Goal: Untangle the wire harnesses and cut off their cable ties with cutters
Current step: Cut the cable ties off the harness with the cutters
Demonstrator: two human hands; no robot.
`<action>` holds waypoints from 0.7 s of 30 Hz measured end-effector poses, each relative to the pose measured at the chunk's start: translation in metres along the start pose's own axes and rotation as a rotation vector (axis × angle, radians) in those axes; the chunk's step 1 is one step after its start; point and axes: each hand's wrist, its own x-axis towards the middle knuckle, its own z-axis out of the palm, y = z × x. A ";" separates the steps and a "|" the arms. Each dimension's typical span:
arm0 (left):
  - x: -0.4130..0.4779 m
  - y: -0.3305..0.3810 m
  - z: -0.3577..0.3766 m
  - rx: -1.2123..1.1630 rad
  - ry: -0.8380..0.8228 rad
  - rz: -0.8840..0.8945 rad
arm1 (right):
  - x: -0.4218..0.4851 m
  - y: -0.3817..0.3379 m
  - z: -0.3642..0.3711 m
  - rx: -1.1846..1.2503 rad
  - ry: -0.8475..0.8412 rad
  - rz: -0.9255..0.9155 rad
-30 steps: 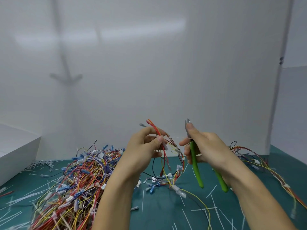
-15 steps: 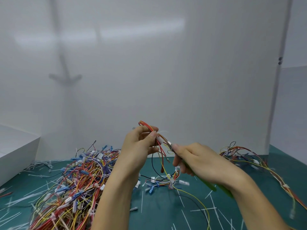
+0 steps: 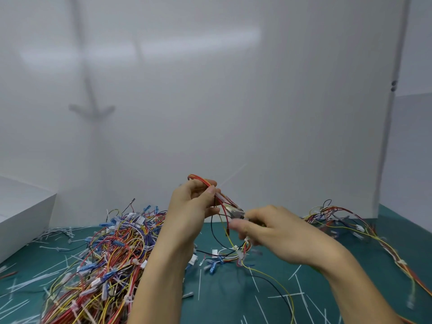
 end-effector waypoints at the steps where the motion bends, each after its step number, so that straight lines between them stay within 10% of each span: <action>1: 0.000 0.000 0.000 0.012 -0.010 0.007 | 0.000 -0.001 0.001 0.040 0.027 0.020; 21: -0.004 0.000 0.005 0.072 -0.177 0.105 | 0.000 -0.010 0.000 0.024 0.263 0.026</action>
